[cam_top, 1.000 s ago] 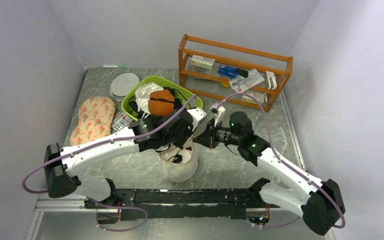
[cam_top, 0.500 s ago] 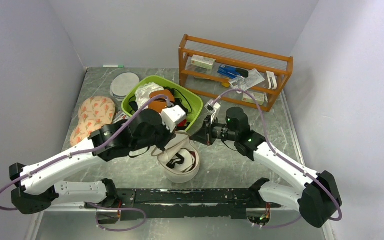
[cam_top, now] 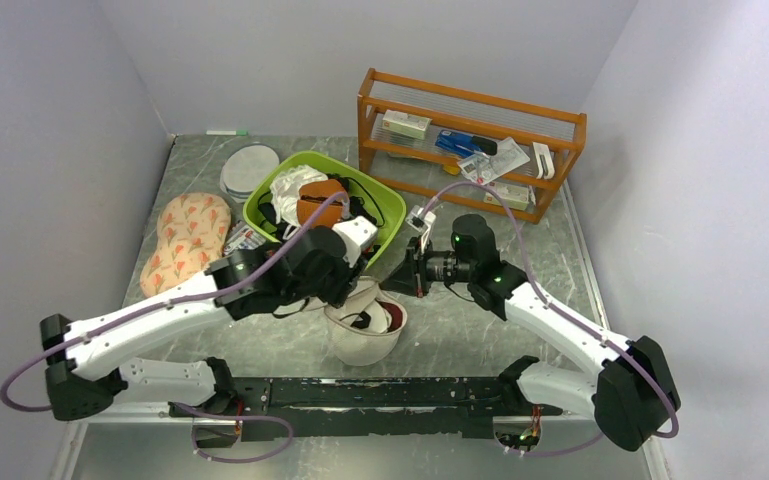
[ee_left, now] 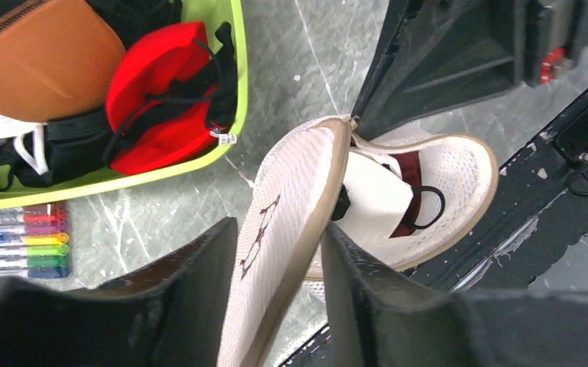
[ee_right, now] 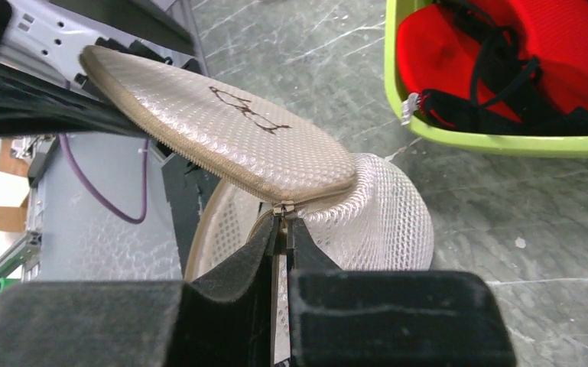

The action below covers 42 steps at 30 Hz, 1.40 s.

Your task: Unzip the laundry bag and remove the bra

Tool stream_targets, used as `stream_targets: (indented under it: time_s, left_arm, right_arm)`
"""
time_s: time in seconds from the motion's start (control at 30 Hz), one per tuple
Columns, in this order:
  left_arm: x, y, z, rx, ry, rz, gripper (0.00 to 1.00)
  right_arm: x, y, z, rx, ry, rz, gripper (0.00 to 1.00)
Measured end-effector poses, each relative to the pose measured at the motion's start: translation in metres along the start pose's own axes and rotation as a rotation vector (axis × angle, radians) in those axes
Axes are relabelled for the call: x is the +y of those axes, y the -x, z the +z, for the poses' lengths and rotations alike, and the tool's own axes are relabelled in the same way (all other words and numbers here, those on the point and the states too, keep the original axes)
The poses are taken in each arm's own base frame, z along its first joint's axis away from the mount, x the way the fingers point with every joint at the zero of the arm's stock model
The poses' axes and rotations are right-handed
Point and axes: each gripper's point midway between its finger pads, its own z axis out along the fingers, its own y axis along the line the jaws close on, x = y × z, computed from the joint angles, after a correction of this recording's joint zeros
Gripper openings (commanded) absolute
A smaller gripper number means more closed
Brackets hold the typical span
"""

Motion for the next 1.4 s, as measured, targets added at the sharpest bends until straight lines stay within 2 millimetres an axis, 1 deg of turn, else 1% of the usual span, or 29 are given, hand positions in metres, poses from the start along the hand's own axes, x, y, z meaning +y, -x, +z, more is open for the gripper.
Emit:
stream_targets:
  time_s: [0.1,0.2,0.3,0.37,0.47,0.57,0.63,0.73,0.8,1.03,1.13,1.27,1.4]
  left_arm:
    - [-0.006,-0.008,0.021,0.05,0.006,0.011,0.63]
    - [-0.012,-0.011,0.038,0.08,0.002,0.031,0.62]
    - [-0.02,-0.007,0.053,0.097,-0.012,0.058,0.45]
    - [-0.024,-0.005,0.061,0.105,-0.023,0.077,0.35]
    - [-0.028,-0.005,0.066,0.119,-0.038,0.102,0.24]
    - [-0.03,-0.006,0.066,0.123,-0.055,0.116,0.13]
    - [-0.03,-0.006,0.064,0.124,-0.064,0.125,0.07]
    - [-0.029,-0.003,0.054,0.112,-0.075,0.133,0.07]
    - [-0.028,0.0,0.045,0.098,-0.085,0.136,0.07]
    - [-0.024,0.011,0.002,0.019,-0.14,0.135,0.07]
    - [-0.025,0.009,-0.007,0.02,-0.168,0.143,0.07]
    - [-0.029,0.006,-0.012,0.026,-0.202,0.149,0.07]
    - [-0.031,0.012,-0.022,-0.004,-0.225,0.151,0.07]
  right_arm:
    - [0.005,-0.003,-0.001,0.008,0.026,0.004,0.0]
    - [0.008,-0.001,-0.002,0.003,0.038,0.001,0.0]
    - [0.013,0.002,-0.005,-0.009,0.045,-0.005,0.0]
    - [0.014,0.005,-0.006,-0.02,0.043,-0.012,0.0]
    - [0.012,0.004,-0.007,-0.024,0.032,-0.011,0.0]
    - [0.01,0.003,-0.006,-0.023,0.026,-0.011,0.0]
    - [0.01,0.003,-0.006,-0.024,0.025,-0.018,0.0]
    - [0.01,0.003,-0.006,-0.022,0.027,-0.026,0.0]
    - [0.01,0.004,-0.005,-0.025,0.033,-0.036,0.0]
    - [0.015,0.011,0.002,-0.03,0.078,-0.061,0.01]
    - [0.017,0.014,0.006,-0.027,0.106,-0.069,0.01]
    - [0.018,0.012,0.011,-0.016,0.136,-0.068,0.02]
    - [0.014,0.007,0.016,0.004,0.151,-0.05,0.02]
